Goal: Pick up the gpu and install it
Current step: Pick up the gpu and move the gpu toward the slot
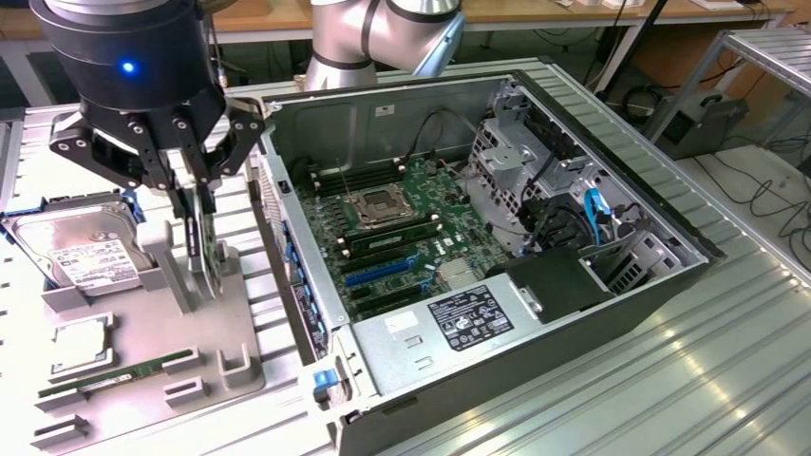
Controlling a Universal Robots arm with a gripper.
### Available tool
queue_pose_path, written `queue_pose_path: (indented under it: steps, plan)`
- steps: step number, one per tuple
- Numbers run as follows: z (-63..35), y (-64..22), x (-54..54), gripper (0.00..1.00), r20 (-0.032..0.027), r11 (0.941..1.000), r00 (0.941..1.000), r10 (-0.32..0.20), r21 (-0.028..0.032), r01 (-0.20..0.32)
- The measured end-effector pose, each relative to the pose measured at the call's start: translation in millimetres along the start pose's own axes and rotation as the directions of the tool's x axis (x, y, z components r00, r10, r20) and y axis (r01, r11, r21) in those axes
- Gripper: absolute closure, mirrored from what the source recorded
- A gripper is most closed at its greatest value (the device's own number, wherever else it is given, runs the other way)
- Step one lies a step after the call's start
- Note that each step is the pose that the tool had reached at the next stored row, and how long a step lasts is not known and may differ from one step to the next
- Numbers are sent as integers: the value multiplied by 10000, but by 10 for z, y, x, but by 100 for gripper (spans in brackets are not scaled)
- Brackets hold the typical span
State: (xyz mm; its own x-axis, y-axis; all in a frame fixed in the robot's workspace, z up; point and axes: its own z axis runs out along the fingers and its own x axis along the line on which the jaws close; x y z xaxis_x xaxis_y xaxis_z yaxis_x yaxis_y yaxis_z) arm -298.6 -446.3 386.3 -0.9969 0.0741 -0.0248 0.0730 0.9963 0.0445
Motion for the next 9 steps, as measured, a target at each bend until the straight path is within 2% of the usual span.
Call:
queue_pose_path:
  steps: [9]
  plan:
    - [-46, 5, -1, 74, 0, 10000, 10000, 0, 0, 0]
